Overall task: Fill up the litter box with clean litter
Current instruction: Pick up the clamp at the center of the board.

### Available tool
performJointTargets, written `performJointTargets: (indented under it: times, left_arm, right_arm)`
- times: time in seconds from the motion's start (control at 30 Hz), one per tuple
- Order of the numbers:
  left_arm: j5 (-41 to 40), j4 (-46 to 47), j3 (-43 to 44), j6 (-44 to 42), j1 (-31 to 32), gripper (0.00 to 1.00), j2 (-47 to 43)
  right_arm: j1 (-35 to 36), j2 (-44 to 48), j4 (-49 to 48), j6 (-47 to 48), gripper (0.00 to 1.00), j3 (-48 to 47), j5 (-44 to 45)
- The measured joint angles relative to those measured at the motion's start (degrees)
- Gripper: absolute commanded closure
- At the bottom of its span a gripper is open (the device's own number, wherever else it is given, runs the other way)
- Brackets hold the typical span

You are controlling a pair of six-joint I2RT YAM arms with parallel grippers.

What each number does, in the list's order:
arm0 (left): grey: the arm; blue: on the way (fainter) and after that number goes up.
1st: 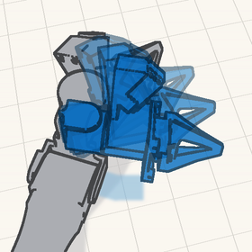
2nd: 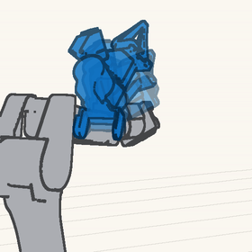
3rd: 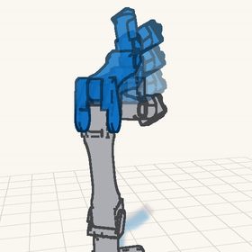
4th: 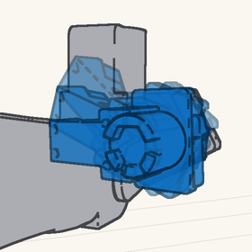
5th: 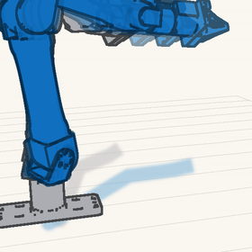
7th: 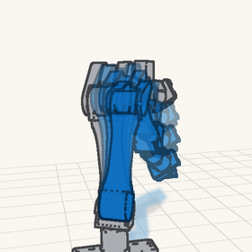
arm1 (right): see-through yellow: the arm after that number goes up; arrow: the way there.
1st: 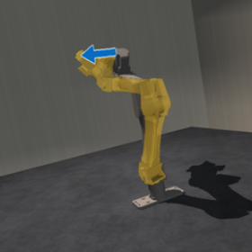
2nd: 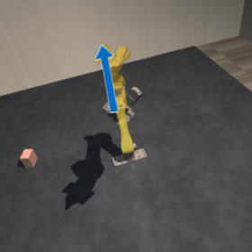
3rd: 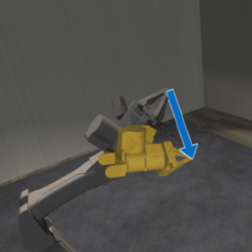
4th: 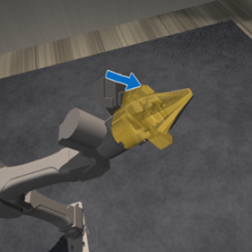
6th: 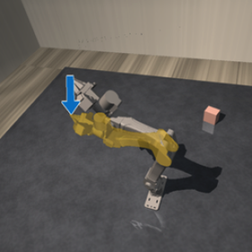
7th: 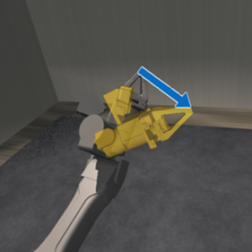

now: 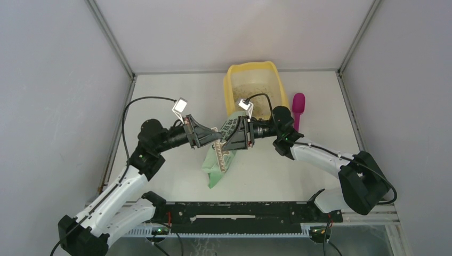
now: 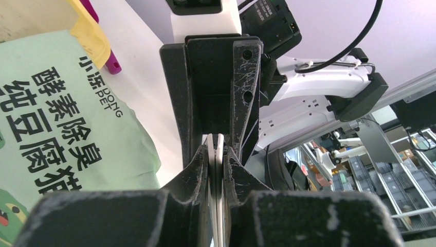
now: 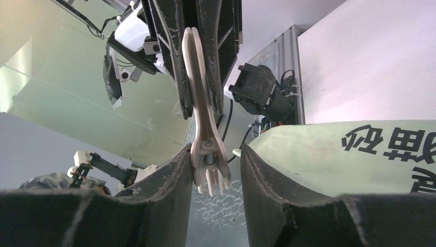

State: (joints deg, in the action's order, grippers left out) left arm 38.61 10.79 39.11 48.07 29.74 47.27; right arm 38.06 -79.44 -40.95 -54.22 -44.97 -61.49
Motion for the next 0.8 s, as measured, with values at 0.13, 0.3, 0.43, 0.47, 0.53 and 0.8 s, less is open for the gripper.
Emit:
performJointTargets:
  times: [0.13, 0.3, 0.43, 0.47, 0.53, 0.8]
  left_arm:
    - [1.1, 0.7, 0.0, 0.7, 0.0, 0.92, 0.6]
    - [2.3, 0.8, 0.0, 1.1, 0.0, 0.92, 0.9]
    - [2.6, 0.8, 0.0, 1.1, 0.0, 0.92, 1.0]
    - [2.6, 0.8, 0.0, 1.1, 0.0, 0.92, 1.0]
    - [2.6, 0.7, 0.0, 1.1, 0.0, 0.92, 1.1]
    - [2.6, 0.7, 0.0, 1.1, 0.0, 0.74, 1.5]
  right_arm:
    - [0.2, 0.4, 1.4, 0.8, 0.54, 0.0, 0.5]
    - [0.2, 1.5, 2.5, 1.9, 0.63, 0.0, 0.8]
    - [0.0, 2.2, 3.6, 2.6, 0.63, 0.0, 0.8]
    - [0.0, 2.2, 3.7, 2.7, 0.63, 0.0, 0.8]
    - [-0.1, 2.2, 4.0, 2.9, 0.62, 0.0, 0.8]
    - [0.0, 2.6, 5.4, 4.4, 0.98, 0.0, 0.7]
